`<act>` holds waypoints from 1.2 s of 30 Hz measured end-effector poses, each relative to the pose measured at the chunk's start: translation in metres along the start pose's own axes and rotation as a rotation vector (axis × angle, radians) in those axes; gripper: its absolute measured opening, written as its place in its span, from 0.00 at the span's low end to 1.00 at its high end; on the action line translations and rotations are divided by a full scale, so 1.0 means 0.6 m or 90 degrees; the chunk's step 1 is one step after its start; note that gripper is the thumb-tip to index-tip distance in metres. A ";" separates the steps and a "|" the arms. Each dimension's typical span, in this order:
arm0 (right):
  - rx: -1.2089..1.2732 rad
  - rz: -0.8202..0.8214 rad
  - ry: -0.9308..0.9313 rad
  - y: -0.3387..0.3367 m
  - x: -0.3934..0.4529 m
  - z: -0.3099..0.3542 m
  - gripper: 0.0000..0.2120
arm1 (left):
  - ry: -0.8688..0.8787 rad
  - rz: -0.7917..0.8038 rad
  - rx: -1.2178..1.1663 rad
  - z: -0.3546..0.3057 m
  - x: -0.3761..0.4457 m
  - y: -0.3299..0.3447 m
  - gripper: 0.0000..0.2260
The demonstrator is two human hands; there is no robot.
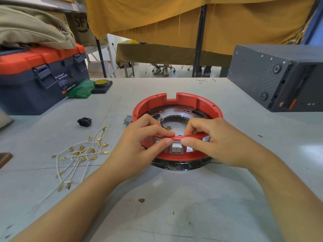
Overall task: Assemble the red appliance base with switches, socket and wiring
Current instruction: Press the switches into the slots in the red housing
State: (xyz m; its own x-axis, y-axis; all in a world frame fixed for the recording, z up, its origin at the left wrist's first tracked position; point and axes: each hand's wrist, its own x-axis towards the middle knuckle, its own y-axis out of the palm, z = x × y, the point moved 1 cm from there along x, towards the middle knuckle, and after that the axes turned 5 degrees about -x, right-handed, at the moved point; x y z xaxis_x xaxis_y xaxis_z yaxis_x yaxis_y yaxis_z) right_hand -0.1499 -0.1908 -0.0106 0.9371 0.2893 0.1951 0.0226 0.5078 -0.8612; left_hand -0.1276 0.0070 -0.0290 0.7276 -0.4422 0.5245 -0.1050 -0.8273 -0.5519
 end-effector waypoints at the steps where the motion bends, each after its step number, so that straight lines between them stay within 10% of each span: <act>1: -0.004 -0.002 -0.004 0.001 0.000 0.000 0.09 | 0.004 -0.007 0.006 -0.002 0.001 0.002 0.08; 16: -0.020 -0.024 -0.019 -0.005 -0.005 -0.009 0.13 | 0.057 -0.094 0.078 0.016 0.002 -0.023 0.10; 21: -0.016 -0.023 0.012 -0.008 -0.002 -0.014 0.09 | -0.157 -0.267 0.087 0.071 0.024 -0.055 0.10; 36: -0.070 -0.038 0.069 -0.001 0.003 -0.007 0.12 | -0.363 0.160 0.327 0.155 0.098 -0.058 0.20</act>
State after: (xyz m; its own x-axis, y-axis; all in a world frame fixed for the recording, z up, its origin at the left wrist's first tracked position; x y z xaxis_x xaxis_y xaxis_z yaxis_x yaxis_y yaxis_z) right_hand -0.1468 -0.1936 -0.0117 0.9650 0.1683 0.2011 0.1123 0.4279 -0.8968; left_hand -0.0182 0.0422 -0.0391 0.9721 -0.2345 0.0099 -0.0878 -0.4025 -0.9112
